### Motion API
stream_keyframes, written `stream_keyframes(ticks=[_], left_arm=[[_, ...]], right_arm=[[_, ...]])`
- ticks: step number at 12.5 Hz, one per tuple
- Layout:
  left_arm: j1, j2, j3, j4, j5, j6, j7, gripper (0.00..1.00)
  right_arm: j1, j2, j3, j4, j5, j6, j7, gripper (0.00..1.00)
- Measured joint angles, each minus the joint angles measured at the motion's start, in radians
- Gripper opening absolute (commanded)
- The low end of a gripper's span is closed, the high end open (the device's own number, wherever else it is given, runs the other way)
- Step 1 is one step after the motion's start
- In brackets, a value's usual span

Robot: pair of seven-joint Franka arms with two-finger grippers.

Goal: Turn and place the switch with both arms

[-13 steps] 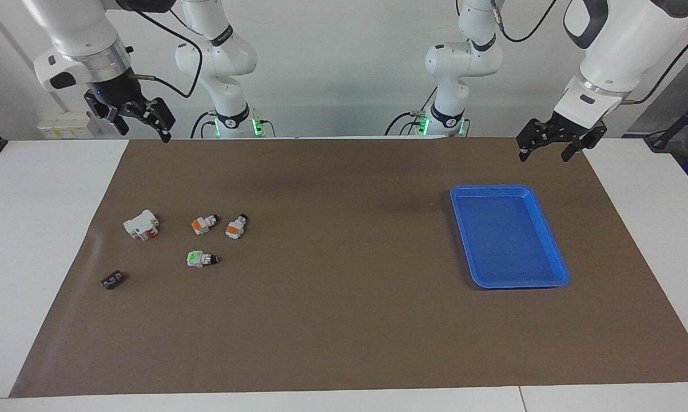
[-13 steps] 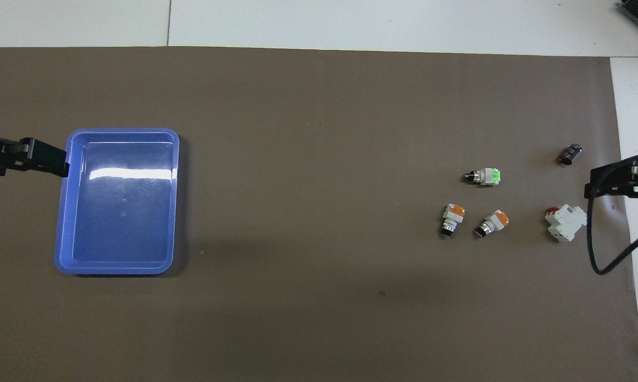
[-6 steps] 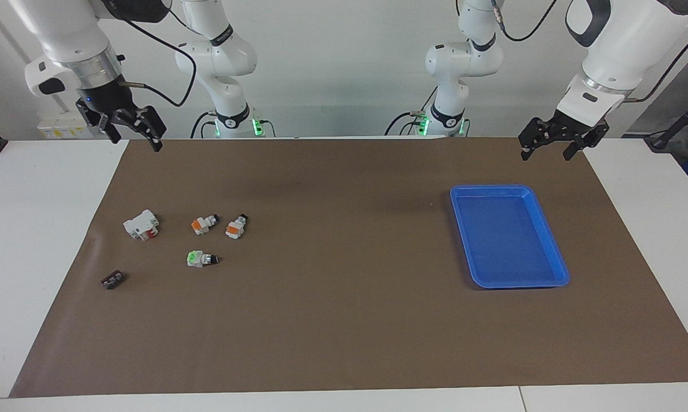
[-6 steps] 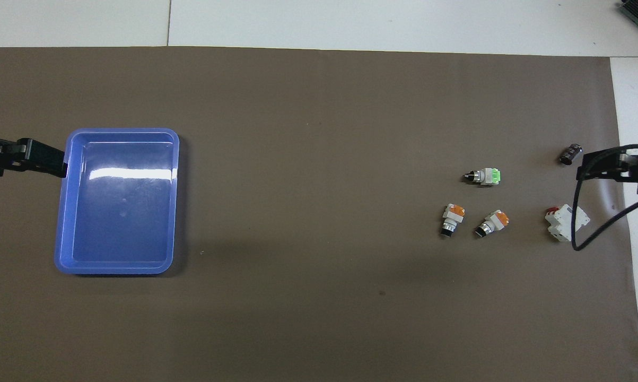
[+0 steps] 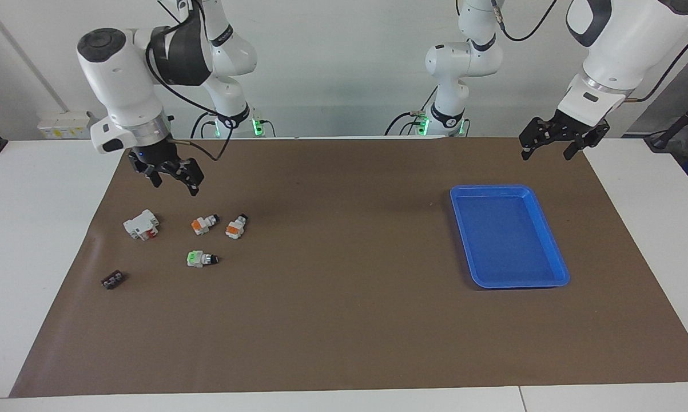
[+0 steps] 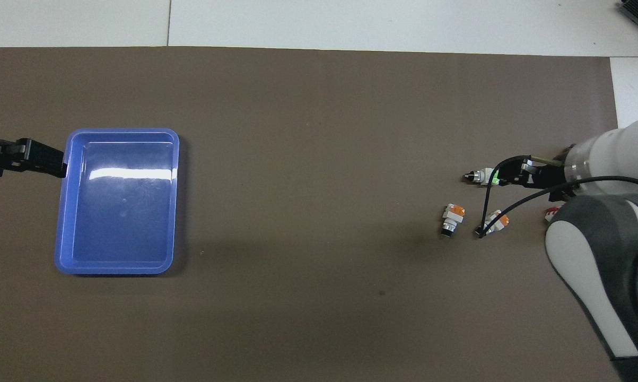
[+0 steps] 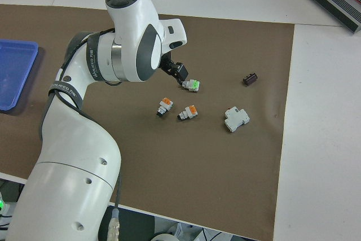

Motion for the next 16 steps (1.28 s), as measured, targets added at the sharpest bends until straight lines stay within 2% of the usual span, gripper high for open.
stream_keyframes(ticks=[6,8,13,16], left_arm=[[0.000,0.000,-0.001,0.000,0.000,0.000,0.000,1.00],[0.000,0.000,-0.002,0.000,0.000,0.000,0.000,1.00],[0.000,0.000,-0.001,0.000,0.000,0.000,0.000,1.00],[0.000,0.000,-0.001,0.000,0.000,0.000,0.000,1.00]], right_arm=[[0.041,0.113,0.001,-0.097,0.036,0.186,0.143,1.00],[0.041,0.127,0.000,-0.142,0.037,0.251,0.144,1.00],[0.046,0.134,0.001,-0.203,0.041,0.289,0.176,1.00],[0.068,0.165,0.002,-0.267,0.044,0.397,0.190,1.00]])
